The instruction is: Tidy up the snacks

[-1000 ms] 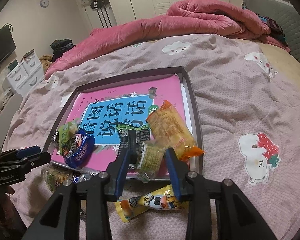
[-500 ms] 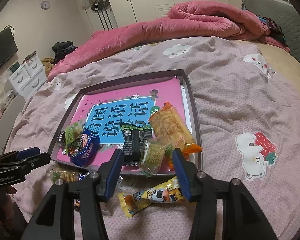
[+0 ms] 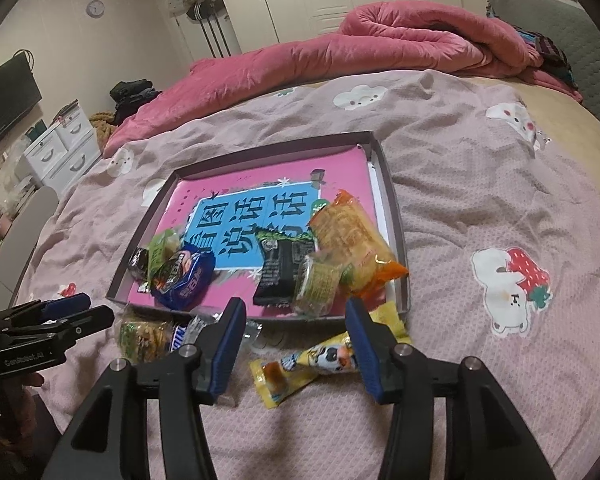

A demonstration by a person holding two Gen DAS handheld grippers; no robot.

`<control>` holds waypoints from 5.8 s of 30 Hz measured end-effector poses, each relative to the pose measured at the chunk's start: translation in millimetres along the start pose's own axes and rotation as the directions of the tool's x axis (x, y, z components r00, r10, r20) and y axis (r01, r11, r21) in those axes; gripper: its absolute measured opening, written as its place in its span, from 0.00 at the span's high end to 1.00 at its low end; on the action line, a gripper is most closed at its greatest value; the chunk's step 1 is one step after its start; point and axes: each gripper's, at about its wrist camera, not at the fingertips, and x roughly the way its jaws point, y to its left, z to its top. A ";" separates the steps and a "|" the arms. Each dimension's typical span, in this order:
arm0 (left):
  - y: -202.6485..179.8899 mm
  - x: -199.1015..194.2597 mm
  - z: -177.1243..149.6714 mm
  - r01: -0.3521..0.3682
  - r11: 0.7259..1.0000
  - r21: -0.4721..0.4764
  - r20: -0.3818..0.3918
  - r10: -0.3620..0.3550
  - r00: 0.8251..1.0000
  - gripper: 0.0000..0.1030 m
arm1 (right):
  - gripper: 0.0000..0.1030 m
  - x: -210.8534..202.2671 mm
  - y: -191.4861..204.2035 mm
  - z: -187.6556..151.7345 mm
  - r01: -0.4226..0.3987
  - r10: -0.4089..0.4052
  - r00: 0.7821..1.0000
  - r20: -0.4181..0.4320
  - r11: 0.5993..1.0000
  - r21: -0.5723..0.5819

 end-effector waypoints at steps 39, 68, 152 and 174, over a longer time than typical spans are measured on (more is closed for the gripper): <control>-10.8 6.8 -33.7 0.030 0.999 0.014 -0.071 -0.029 0.997 0.35 | 0.47 -1.5 33.2 -35.5 -0.081 0.076 0.994 -0.075 0.995 -0.060; -7.7 46.5 -22.1 0.039 0.999 -0.018 -0.125 -0.041 0.991 0.28 | 0.41 25.6 44.5 -38.3 -0.125 0.120 0.983 -0.139 0.992 -0.023; -16.5 45.2 -22.5 0.099 0.995 -0.016 -0.093 -0.100 0.991 0.48 | 0.60 44.6 29.7 -30.9 -0.195 0.195 0.976 -0.101 0.981 0.009; -15.3 20.4 -21.8 0.117 0.993 -0.023 -0.059 -0.118 0.991 0.50 | 0.60 38.4 37.4 -31.5 -0.193 0.190 0.978 -0.086 0.981 -0.035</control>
